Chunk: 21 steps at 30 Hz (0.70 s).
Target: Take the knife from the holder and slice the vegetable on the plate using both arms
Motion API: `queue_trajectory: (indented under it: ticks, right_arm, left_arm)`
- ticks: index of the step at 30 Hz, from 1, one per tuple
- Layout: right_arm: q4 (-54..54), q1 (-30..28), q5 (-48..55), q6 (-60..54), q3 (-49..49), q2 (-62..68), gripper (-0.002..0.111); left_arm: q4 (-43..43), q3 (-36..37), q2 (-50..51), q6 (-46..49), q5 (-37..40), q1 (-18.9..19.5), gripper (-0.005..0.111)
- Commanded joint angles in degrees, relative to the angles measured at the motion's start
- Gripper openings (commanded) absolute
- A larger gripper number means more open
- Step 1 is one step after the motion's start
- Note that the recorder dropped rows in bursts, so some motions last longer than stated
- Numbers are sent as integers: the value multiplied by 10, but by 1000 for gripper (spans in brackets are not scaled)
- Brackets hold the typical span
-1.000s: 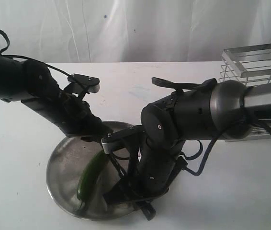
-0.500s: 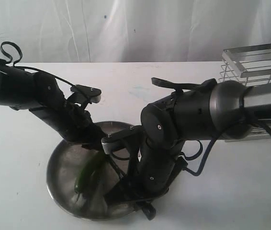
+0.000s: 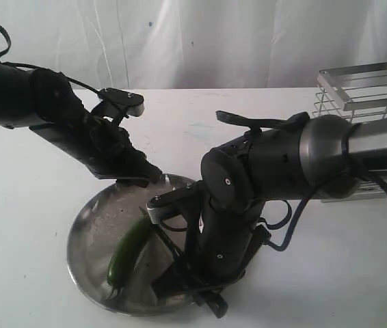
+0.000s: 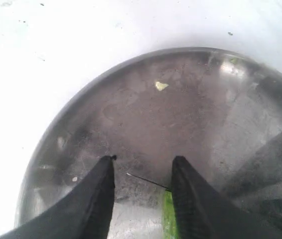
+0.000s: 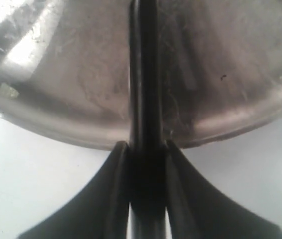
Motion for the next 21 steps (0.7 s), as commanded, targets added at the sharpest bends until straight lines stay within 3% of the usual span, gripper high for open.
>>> queue_trajectory:
  ticks: [1, 21]
  right_arm:
    - [-6, 0, 15, -8, -2, -2, 0]
    - [-14, 0, 57, -8, -15, -2, 0]
  left_arm:
    - [0, -1, -2, 1, 26, -2, 43]
    - [1, 0, 96, 1, 24, -2, 43]
